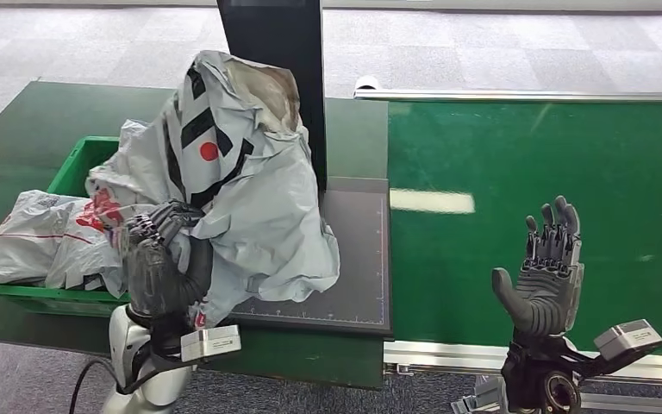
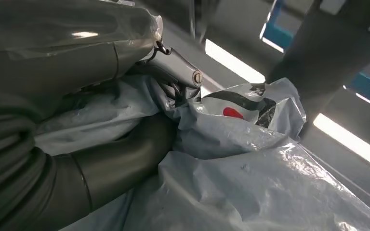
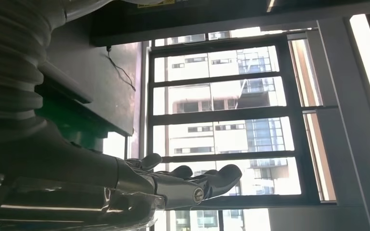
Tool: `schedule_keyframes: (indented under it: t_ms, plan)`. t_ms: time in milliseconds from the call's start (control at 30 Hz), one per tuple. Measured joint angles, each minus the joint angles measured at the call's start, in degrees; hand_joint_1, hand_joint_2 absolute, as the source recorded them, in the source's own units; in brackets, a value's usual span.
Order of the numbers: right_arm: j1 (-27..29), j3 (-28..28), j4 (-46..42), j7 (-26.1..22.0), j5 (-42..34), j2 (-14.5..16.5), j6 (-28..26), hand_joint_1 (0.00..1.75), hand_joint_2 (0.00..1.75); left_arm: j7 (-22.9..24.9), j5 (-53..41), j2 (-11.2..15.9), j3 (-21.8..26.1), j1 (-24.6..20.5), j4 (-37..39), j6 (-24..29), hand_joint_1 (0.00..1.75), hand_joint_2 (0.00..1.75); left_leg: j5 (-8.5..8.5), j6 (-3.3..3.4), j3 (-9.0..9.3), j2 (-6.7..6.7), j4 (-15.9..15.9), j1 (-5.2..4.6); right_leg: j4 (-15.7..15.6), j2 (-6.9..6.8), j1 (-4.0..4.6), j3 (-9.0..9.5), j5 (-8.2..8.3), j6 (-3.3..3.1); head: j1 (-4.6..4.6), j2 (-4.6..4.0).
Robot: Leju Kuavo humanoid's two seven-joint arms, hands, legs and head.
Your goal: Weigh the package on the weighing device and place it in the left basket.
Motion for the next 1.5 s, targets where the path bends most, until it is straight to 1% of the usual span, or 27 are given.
schedule_keyframes:
  t_ms: [67, 133, 200, 267, 400, 500, 667, 800, 867, 933, 1000, 1067, 1133, 1167, 1200, 1300, 1400, 1500]
  plan:
    - [0.1, 0.0, 0.0, -0.1, 0.0, 0.0, 0.1, 0.00, 1.75, 3.8, -4.3, 0.7, 2.3, -1.0, -1.0, 1.2, 1.75, 1.75, 0.01, 0.00, 0.02, 0.00, 0.0, 0.00, 0.0, 0.00, 0.00, 0.01, 0.00, 0.00, 0.01, 0.00]
    - [0.0, 0.3, 0.0, -0.3, 0.0, 0.1, 0.2, 0.00, 1.75, 6.9, -6.8, 1.5, 5.1, -3.0, -0.1, 1.5, 1.75, 1.75, 0.05, -0.02, 0.03, -0.01, 0.0, 0.01, 0.0, 0.00, 0.01, 0.03, 0.02, -0.02, 0.01, 0.00]
    - [-0.1, 0.8, 0.0, -0.4, 0.0, 0.1, 0.2, 0.00, 1.75, 8.6, -7.8, 2.3, 7.9, -5.7, 2.2, 1.6, 1.75, 1.75, 0.11, -0.04, 0.05, -0.02, 0.0, 0.01, 0.0, -0.01, 0.01, 0.05, 0.03, -0.03, 0.01, 0.00]
    - [-0.3, 1.5, 0.1, -0.4, 0.0, 0.1, 0.1, 0.00, 1.75, 9.9, -8.8, 3.2, 10.5, -9.1, 6.1, 1.7, 1.75, 1.75, 0.15, -0.05, 0.06, -0.02, 0.0, 0.01, 0.0, -0.01, 0.02, 0.07, 0.05, -0.03, 0.01, 0.00]
    - [-1.3, 3.3, 0.7, -0.3, -0.6, 0.0, -0.2, 0.00, 1.75, 15.0, -14.9, 6.0, 15.8, -18.3, 19.8, 1.7, 1.75, 1.75, 0.21, -0.07, 0.09, 0.01, 0.0, 0.02, 0.0, 0.00, 0.03, 0.07, 0.11, -0.09, 0.00, 0.00]
    - [-1.9, 4.4, 1.4, -0.1, -0.8, -0.2, -0.2, 0.00, 1.75, 19.1, -19.9, 8.0, 18.5, -24.3, 30.7, 1.6, 1.75, 1.75, 0.23, -0.09, 0.09, 0.03, 0.0, 0.02, 0.0, 0.01, 0.04, 0.06, 0.12, -0.10, -0.01, 0.00]
    - [-2.3, 5.5, 2.2, 0.2, -0.8, -0.6, -0.7, 0.00, 1.75, 28.0, -27.8, 11.5, 21.1, -31.9, 47.6, 0.1, 1.75, 1.75, 0.22, -0.09, 0.01, 0.08, 0.0, 0.02, 0.0, 0.02, 0.05, -0.03, 0.12, -0.09, 0.01, 0.00]
    - [-2.1, 5.6, 2.3, 0.3, -0.9, -1.0, -1.1, 0.00, 1.75, 33.4, -31.3, 14.3, 22.4, -36.0, 57.1, -1.9, 1.75, 1.75, 0.22, -0.09, -0.04, 0.10, 0.0, 0.02, 0.0, 0.03, 0.05, -0.10, 0.12, -0.10, 0.01, 0.00]
    - [-1.8, 5.6, 2.4, 0.3, -0.9, -1.1, -1.1, 0.00, 1.75, 35.2, -32.3, 15.5, 22.9, -37.3, 60.4, -3.2, 1.48, 1.75, 0.22, -0.09, -0.04, 0.10, 0.0, 0.03, 0.0, 0.03, 0.06, -0.11, 0.11, -0.10, 0.02, 0.00]
    - [-1.6, 5.6, 2.4, 0.3, -0.9, -1.2, -1.1, 0.00, 1.75, 36.7, -33.2, 16.4, 23.3, -38.2, 62.8, -5.0, 0.61, 1.75, 0.22, -0.09, -0.05, 0.10, 0.0, 0.03, 0.0, 0.03, 0.06, -0.11, 0.11, -0.10, 0.02, 0.00]
    - [-1.5, 5.6, 2.4, 0.3, -0.8, -1.3, -1.2, 0.00, 1.75, 38.2, -33.9, 17.3, 23.7, -38.9, 64.7, -7.2, 0.00, 1.75, 0.22, -0.09, -0.05, 0.10, 0.0, 0.03, 0.0, 0.03, 0.06, -0.11, 0.11, -0.10, 0.02, 0.00]
    - [-1.4, 5.6, 2.5, 0.5, -0.6, -1.3, -1.3, 0.00, 1.75, 39.6, -34.4, 18.1, 24.1, -39.6, 66.2, -9.1, 0.00, 1.75, 0.22, -0.09, -0.05, 0.11, 0.0, 0.03, 0.0, 0.03, 0.06, -0.10, 0.11, -0.10, 0.02, 0.01]
    - [-1.4, 5.6, 2.8, 0.6, -0.3, -1.4, -1.6, 0.00, 1.75, 39.2, -33.0, 18.6, 24.9, -40.0, 67.1, -10.8, 0.00, 1.75, 0.22, -0.09, -0.05, 0.10, 0.0, 0.03, 0.0, 0.03, 0.06, -0.10, 0.12, -0.10, 0.01, 0.01]
    - [-1.4, 5.6, 2.9, 0.7, -0.1, -1.4, -1.9, 0.00, 1.75, 37.9, -31.2, 18.8, 25.7, -40.2, 67.4, -11.4, 0.00, 1.75, 0.22, -0.09, -0.05, 0.10, 0.0, 0.03, 0.0, 0.02, 0.06, -0.10, 0.12, -0.10, 0.02, 0.00]
    - [-1.5, 5.6, 2.9, 0.7, 0.0, -1.5, -2.2, 0.00, 1.75, 35.9, -28.8, 18.9, 26.7, -40.4, 67.6, -12.0, 0.00, 1.75, 0.22, -0.09, -0.04, 0.10, 0.0, 0.03, 0.0, 0.02, 0.06, -0.10, 0.12, -0.10, 0.01, 0.00]
    - [-1.5, 5.5, 3.1, 0.8, 0.0, -1.5, -2.5, 0.00, 1.75, 27.5, -18.8, 18.5, 30.8, -40.9, 67.9, -15.3, 0.00, 1.75, 0.22, -0.09, -0.04, 0.10, 0.0, 0.03, 0.0, 0.02, 0.06, -0.11, 0.11, -0.10, 0.02, 0.00]
    - [-1.7, 5.5, 3.2, 1.0, -0.4, -1.6, -2.3, 0.00, 1.75, 19.5, -5.7, 17.3, 35.9, -41.3, 67.4, -22.6, 0.00, 1.75, 0.22, -0.09, -0.04, 0.10, 0.0, 0.02, 0.0, 0.02, 0.06, -0.10, 0.12, -0.10, 0.02, 0.00]
    - [-2.0, 5.5, 3.4, 1.2, -0.6, -1.7, -2.2, 0.00, 1.75, 13.3, 9.9, 15.6, 41.2, -40.9, 65.1, -33.1, 0.00, 1.75, 0.22, -0.09, -0.05, 0.09, 0.0, 0.02, 0.0, 0.01, 0.05, -0.08, 0.12, -0.10, 0.02, 0.00]
